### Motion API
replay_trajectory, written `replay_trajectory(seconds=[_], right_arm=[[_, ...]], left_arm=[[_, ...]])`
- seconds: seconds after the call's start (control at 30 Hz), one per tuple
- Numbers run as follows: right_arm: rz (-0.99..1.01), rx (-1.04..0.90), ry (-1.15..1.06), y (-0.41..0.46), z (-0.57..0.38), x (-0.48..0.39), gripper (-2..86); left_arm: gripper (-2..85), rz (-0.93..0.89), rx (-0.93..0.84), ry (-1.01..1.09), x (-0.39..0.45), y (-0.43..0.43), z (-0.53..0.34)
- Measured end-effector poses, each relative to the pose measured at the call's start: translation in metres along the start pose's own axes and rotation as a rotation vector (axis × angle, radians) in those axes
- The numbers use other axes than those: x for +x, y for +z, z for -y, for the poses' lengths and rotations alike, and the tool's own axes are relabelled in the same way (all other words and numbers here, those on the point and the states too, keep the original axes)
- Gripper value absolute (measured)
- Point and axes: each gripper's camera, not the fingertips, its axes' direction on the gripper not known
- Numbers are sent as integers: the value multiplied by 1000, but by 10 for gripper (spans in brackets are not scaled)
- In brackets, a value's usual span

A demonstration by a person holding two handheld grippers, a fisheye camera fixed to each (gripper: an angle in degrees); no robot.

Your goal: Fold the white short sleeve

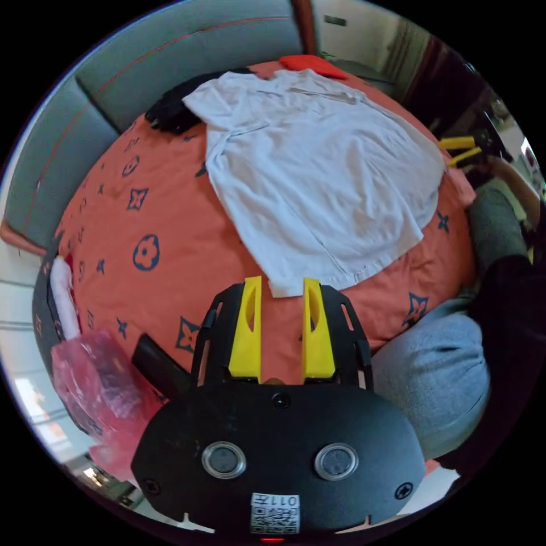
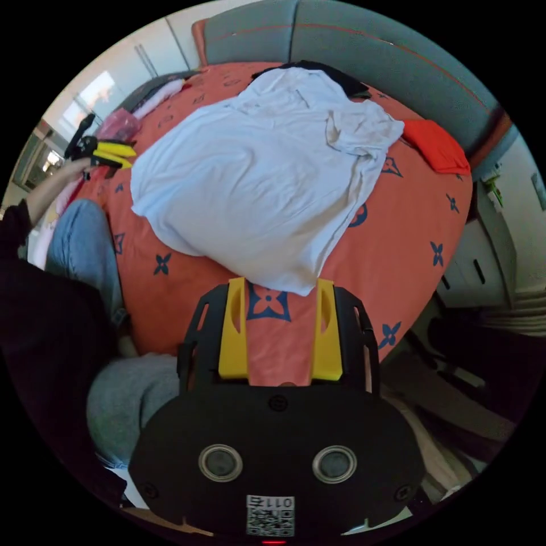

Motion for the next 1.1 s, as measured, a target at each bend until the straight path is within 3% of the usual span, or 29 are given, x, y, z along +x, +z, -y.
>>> replay_trajectory(seconds=[0.23, 0.4, 0.57, 0.7, 1.1], right_arm=[[15, -37, 48, 10, -13, 39, 157], [224, 65, 36, 11, -23, 59, 135], [304, 76, -96, 8, -29, 52, 85], [251, 83, -138, -5, -35, 49, 29], [125, -8, -81, -72, -67, 41, 21]], left_arm=[[125, -106, -3, -170, -45, -3, -14], [124, -299, 19, -318, -76, 6, -23], [51, -473, 92, -260, -84, -6, -27], [14, -349, 85, -189, -75, -27, -28], [3, -154, 55, -234, -66, -108, -56]])
